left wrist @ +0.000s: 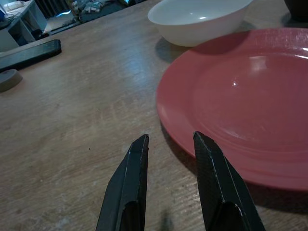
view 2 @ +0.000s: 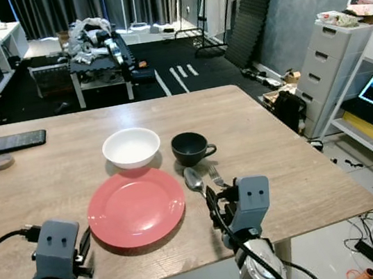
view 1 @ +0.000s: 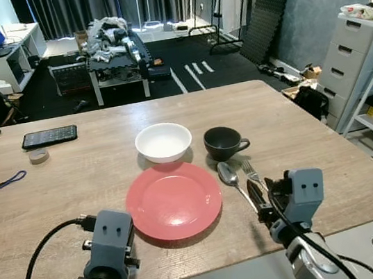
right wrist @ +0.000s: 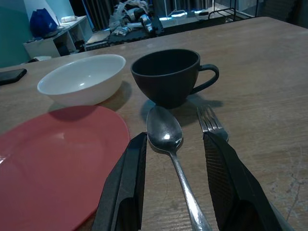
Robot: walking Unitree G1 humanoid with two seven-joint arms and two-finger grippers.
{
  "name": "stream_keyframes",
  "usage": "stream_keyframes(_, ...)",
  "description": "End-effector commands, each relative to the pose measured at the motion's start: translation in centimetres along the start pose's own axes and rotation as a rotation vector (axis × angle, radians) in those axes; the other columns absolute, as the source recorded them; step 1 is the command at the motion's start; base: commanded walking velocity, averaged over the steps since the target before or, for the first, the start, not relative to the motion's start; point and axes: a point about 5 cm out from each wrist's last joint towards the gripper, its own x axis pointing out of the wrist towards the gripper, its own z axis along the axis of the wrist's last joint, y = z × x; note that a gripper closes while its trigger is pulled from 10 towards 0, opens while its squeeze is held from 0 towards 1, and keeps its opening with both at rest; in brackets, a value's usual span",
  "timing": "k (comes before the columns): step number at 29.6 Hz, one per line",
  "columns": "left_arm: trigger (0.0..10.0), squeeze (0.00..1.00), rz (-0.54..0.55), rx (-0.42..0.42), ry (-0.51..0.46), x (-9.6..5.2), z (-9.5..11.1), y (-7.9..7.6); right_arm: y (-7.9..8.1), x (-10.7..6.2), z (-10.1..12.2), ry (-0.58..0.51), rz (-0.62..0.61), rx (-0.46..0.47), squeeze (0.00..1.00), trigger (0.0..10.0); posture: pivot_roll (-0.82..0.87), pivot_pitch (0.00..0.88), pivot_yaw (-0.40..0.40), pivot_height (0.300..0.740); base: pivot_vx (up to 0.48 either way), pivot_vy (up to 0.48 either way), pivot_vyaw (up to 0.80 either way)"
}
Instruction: Setting the table
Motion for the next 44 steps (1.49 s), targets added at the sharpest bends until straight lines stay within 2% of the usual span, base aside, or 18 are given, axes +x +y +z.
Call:
stream_keyframes(1,10.0,0.0,-0.003,0.003,0.018,-0.3,-0.4,-0.1,-0.1,-0.2,-0.5,0.015,-0.008,-0.001,0.0,10.0,0.03,0.135,0.038,0.74,0.0,0.0,0.0)
stream_keyframes(12,10.0,0.0,0.001,0.007,0.027,-0.6,-0.6,0.0,-0.1,-0.1,-0.6,0.019,-0.005,-0.003,0.0,10.0,0.04,0.144,0.038,0.74,0.0,0.0,0.0)
stream_keyframes(18,10.0,0.0,0.005,0.008,0.023,-0.4,-0.5,0.0,-0.4,0.4,-0.9,0.042,-0.016,-0.049,0.0,10.0,0.04,0.14,0.035,0.74,0.0,0.0,0.0)
stream_keyframes(19,10.0,0.0,0.007,0.009,0.02,-0.3,-0.5,0.1,-0.7,0.9,-1.1,0.068,-0.025,-0.086,0.0,10.0,0.06,0.139,0.037,0.74,0.0,0.0,0.0)
stream_keyframes(22,10.0,0.0,0.007,0.01,0.019,-0.3,-0.4,0.1,-0.8,1.0,-1.2,0.079,-0.026,-0.096,0.0,10.0,0.06,0.14,0.037,0.74,0.0,0.0,0.0)
stream_keyframes(23,10.0,0.0,0.009,0.011,0.016,-0.3,-0.3,0.2,-1.3,1.3,-1.6,0.107,-0.035,-0.14,0.0,10.0,0.06,0.144,0.037,0.74,0.0,0.0,0.0)
stream_keyframes(28,10.0,0.0,0.012,0.014,0.015,-0.4,-0.2,0.3,-2.0,1.6,-1.8,0.144,-0.044,-0.148,0.0,10.0,0.07,0.152,0.03,0.74,0.0,0.0,0.0)
stream_keyframes(30,10.0,0.0,0.019,0.016,0.024,-0.8,-0.4,0.3,-2.9,2.0,-1.9,0.188,-0.023,-0.176,0.0,10.0,0.08,0.161,0.022,0.74,0.0,0.0,0.0)
stream_keyframes(34,10.0,0.0,0.019,0.014,0.028,-0.9,-0.5,0.2,-3.3,2.3,-2.0,0.201,-0.02,-0.165,0.0,10.0,0.08,0.162,0.022,0.74,0.0,0.0,0.0)
stream_keyframes(35,10.0,0.0,0.018,0.014,0.029,-0.9,-0.5,0.2,-3.3,2.5,-2.1,0.207,-0.006,-0.154,0.65,10.0,0.08,0.164,0.023,0.74,0.0,0.0,0.0)
stream_keyframes(36,10.0,0.0,0.018,0.014,0.029,-0.9,-0.5,0.2,-3.3,2.5,-2.1,0.207,-0.006,-0.154,0.65,10.0,0.08,0.164,0.023,0.74,0.0,0.0,0.0)
stream_keyframes(37,10.0,0.0,0.017,0.014,0.029,-0.9,-0.5,0.2,-3.1,2.8,-2.1,0.211,0.014,-0.158,0.96,10.0,0.08,0.167,0.022,0.74,0.0,0.0,0.0)
stream_keyframes(39,10.0,0.0,0.017,0.015,0.028,-0.9,-0.4,0.2,-2.8,3.2,-2.0,0.214,0.043,-0.148,1.0,10.0,0.08,0.169,0.021,0.74,0.0,0.0,0.0)
stream_keyframes(44,10.0,0.0,0.017,0.018,0.024,-0.8,-0.3,0.2,-1.6,4.4,-1.8,0.212,0.106,-0.154,1.0,10.0,0.1,0.18,0.017,0.74,0.0,0.0,0.0)
